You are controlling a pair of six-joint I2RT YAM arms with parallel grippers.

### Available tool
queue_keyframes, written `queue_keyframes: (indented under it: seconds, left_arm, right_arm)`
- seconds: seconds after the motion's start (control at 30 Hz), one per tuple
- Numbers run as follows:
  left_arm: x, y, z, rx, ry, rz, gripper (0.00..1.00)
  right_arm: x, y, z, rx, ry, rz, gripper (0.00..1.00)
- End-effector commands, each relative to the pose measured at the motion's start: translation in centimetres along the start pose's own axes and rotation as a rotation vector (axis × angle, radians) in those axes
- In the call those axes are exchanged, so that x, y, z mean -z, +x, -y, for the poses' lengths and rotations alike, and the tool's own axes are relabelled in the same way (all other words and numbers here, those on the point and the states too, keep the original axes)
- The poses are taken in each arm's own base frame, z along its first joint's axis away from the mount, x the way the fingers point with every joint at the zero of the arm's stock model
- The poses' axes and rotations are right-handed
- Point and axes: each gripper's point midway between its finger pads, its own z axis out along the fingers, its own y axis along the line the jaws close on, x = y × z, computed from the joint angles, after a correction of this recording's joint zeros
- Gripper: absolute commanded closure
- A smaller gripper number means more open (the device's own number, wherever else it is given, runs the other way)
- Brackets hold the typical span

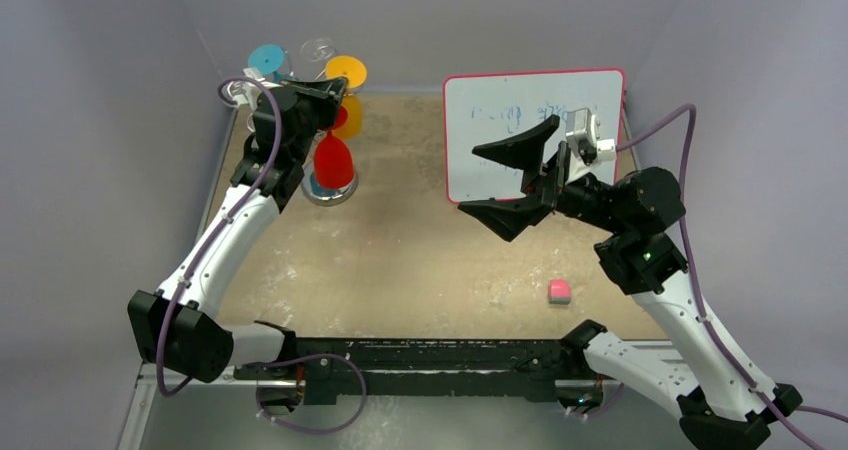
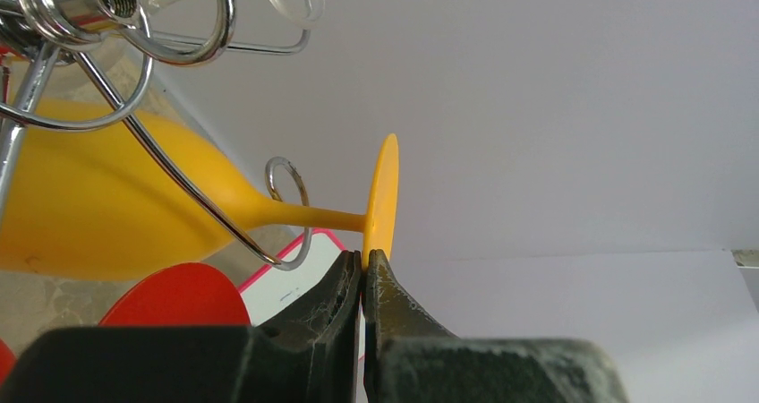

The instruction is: Place the wine glass upside down on the wine glass rack

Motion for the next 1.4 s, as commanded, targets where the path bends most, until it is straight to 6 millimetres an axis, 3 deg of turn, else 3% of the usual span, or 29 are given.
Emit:
queue_keyframes:
  seconds: [0.0,0.73,1.07,1.37]
  left_arm:
    - [1.3,-0.2,3.5,0.043,0.114,-0.015,1.0]
    - [0.4,1.3,3.9,0.01,0.162,-0.079,1.0]
    - [0.6,1.0,4.0,0.011,0.161,-0.07,1.0]
    - [0.9,2.1,2.4,-0.025,0.103,-0.124,1.0]
  right_arm:
    - [0.2,-1.6,-0.4,0.037,0.001,0.052,0.0]
    - [0.3,-1.5,-0.6,0.045,-0.004,0.052,0.0]
    - [0.4,-1.4,-0.6,0.052,-0.004,0.051,0.0]
    - [0.3,-1.3,-0.5,0.055,-0.004,0.044,0.0]
